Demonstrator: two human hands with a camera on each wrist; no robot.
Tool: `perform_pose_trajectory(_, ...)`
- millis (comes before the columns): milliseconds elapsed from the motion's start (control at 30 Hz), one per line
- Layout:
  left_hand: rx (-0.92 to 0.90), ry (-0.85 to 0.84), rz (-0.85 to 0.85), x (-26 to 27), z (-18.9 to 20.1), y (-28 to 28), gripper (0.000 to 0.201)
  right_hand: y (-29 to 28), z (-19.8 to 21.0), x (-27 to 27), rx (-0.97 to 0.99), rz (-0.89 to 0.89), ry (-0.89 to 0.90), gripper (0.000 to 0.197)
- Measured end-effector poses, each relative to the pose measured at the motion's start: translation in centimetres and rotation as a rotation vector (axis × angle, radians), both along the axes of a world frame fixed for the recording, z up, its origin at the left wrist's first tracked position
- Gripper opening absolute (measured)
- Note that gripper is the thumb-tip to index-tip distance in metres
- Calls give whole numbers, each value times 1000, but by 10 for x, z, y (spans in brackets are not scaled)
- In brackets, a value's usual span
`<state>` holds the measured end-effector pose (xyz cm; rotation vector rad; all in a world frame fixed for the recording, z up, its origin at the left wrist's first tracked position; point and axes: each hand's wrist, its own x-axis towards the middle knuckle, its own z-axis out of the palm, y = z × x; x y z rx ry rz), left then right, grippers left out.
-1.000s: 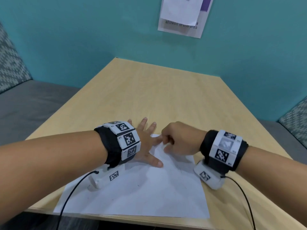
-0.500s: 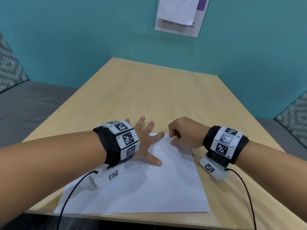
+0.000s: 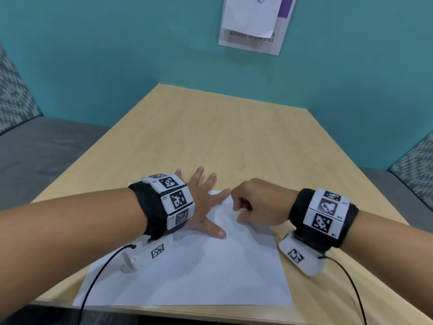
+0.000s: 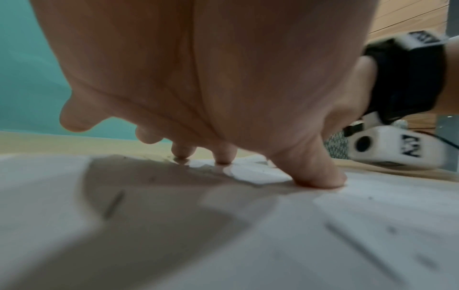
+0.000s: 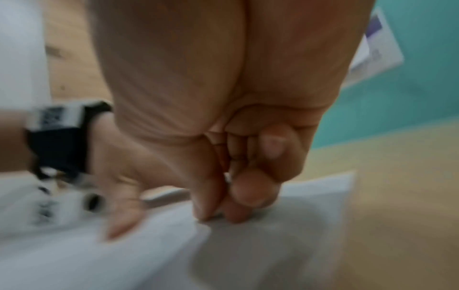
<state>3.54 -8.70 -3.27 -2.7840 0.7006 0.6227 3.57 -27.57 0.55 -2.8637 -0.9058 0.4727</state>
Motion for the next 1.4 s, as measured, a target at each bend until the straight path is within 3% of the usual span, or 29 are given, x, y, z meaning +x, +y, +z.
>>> perform_pose_trajectory(133,-5,-11,-1,-4,5,0,107,-18,1,26,-9,-137,-52,11)
perform_pose_trajectory(400,-78,17,-55,-1,1,-21,105,-14,4,18,13,-112,-48,11)
perform_pose_trajectory(533,-69,32,-38,-2,5,-23,103,-3,-1,-8,23,26,53,13)
perform_pose_trajectory(700,-57,-5,-28,-3,1,-22,108,-17,8,16,-13,-80,-42,10)
perform_pose_trajectory(867,-44,42,-32,-3,6,-24,107,-4,3,-9,1,60,33,8)
perform_pose_trajectory(1033,-40,-6,-31,-1,-1,-21,112,-22,9,14,-5,-98,-31,8)
perform_pose_trajectory(1167,-70,18,-37,1,1,-22,110,-7,2,-13,58,51,81,11)
perform_pose_trajectory(1300,-45,-10,-22,-1,1,-22,112,-14,8,7,0,-54,-17,8)
perform_pose_trajectory(1400,-34,3,-25,0,3,-22,110,-7,5,-7,24,33,18,7)
